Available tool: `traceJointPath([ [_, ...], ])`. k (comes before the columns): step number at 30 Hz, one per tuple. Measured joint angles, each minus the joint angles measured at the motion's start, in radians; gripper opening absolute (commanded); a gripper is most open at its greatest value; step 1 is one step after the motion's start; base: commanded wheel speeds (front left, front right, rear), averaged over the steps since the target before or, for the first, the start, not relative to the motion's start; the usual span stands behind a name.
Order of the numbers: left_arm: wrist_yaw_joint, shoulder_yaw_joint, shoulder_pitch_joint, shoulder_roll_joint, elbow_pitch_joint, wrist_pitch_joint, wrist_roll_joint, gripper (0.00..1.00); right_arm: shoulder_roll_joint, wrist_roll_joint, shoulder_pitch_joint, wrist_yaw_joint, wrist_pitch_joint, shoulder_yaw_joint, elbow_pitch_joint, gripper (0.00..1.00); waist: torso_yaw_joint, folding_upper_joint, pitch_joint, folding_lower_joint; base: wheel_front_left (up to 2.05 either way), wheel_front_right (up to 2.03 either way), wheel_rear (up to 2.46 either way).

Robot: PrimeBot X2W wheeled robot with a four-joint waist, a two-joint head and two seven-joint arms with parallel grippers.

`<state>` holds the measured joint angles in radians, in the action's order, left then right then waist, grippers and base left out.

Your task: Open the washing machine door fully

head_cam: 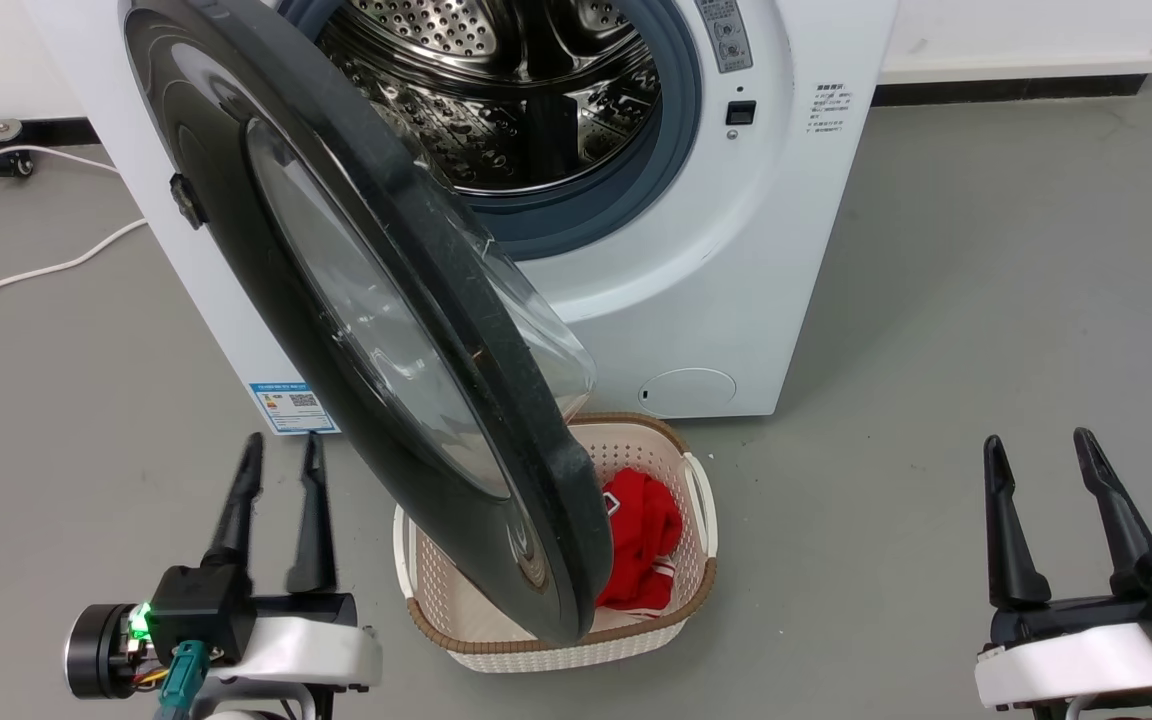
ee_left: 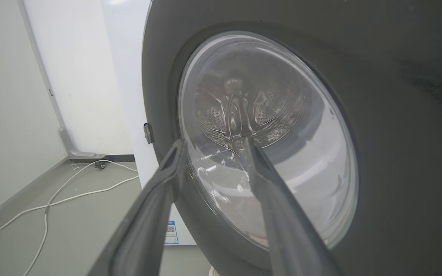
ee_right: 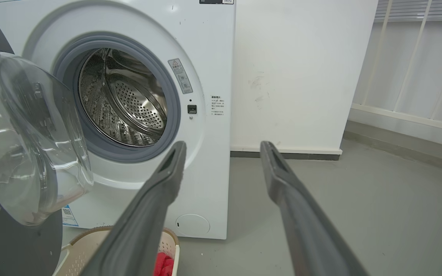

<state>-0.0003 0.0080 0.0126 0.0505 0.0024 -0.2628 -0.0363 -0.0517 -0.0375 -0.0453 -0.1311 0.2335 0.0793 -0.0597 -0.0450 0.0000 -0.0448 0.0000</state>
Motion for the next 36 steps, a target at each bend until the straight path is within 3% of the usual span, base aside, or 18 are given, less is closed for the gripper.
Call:
traceJointPath([
  [12, -0.004, 0.007, 0.014, 0.0, -0.046, 0.0, -0.002, 0.0, 0.0, -0.014, 0.0, 0.0, 0.004, 0.001, 0.006, 1.0, 0.002, 0.0, -0.002, 0.0, 0.0, 0.0, 0.0],
  [26, 0.028, -0.009, 0.147, 0.022, -0.486, 0.0, 0.069, 0.0, 0.0, -0.026, 0.0, 0.0, 0.002, 0.009, 0.013, 1.0, 0.012, 0.0, -0.003, 0.0, 0.0, 0.0, 0.0],
  [31, -0.011, -0.111, 0.189, 0.025, -0.57, 0.0, 0.065, 0.0, 0.0, -0.033, 0.0, 0.0, 0.0, 0.01, 0.015, 1.0, 0.012, 0.0, -0.001, 0.0, 0.0, 0.0, 0.0],
  [36, -0.064, -0.276, 0.197, 0.014, -0.547, 0.0, 0.007, 0.0, 0.001, -0.035, 0.001, 0.0, -0.005, 0.009, 0.02, 1.0, 0.007, 0.0, 0.002, 0.0, 0.0, 0.0, 0.0],
])
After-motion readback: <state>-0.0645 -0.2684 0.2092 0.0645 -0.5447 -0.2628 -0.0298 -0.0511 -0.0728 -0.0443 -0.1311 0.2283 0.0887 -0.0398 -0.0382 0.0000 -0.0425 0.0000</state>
